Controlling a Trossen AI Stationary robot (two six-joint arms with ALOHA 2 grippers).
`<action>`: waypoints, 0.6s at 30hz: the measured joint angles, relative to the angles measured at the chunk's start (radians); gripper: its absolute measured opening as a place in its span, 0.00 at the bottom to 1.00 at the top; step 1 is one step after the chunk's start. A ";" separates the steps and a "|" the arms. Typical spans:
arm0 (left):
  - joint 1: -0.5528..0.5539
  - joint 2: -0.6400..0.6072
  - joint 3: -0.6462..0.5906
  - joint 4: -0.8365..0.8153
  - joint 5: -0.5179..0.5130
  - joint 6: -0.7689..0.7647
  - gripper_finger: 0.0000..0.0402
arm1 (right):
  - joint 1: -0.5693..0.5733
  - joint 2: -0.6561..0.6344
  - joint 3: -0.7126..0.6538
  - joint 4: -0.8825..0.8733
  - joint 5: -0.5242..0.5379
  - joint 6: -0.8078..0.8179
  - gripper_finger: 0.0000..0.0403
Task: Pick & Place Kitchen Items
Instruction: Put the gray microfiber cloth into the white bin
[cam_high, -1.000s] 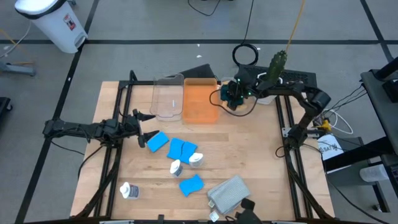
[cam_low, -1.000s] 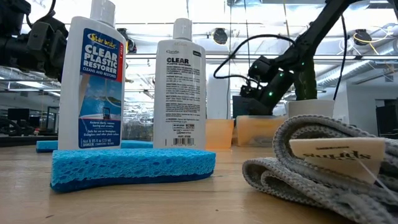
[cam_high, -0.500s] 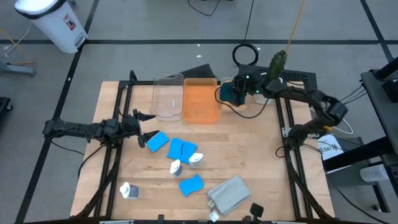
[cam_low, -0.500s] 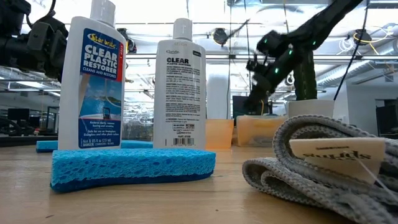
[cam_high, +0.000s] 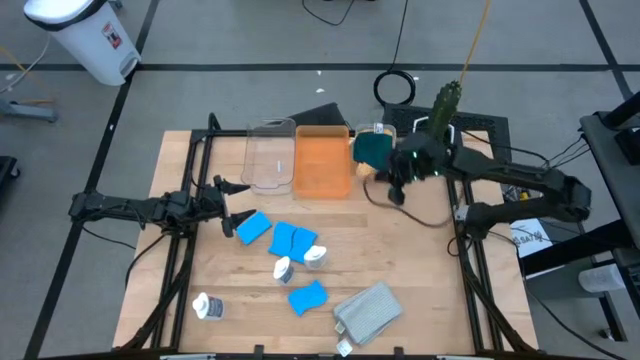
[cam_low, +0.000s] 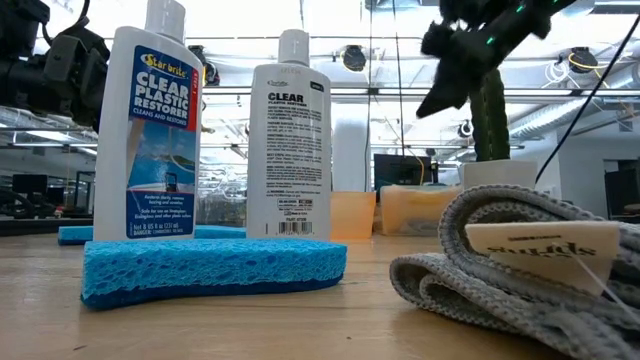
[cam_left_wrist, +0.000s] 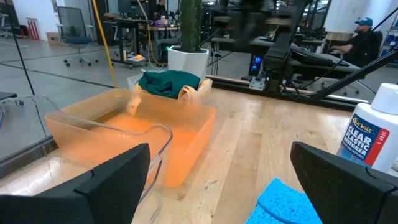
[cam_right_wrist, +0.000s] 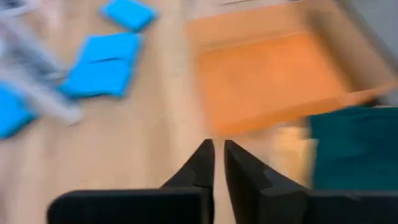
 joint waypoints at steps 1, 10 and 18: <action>0.000 0.000 0.000 0.000 0.000 0.000 0.98 | 0.041 -0.019 -0.012 -0.016 -0.001 0.025 0.09; 0.000 0.000 0.000 0.000 0.000 0.000 0.98 | 0.465 -0.139 -0.215 0.038 -0.076 0.449 0.45; 0.000 0.000 0.000 0.000 0.000 0.000 0.98 | 0.780 -0.112 -0.402 0.289 0.034 0.786 0.66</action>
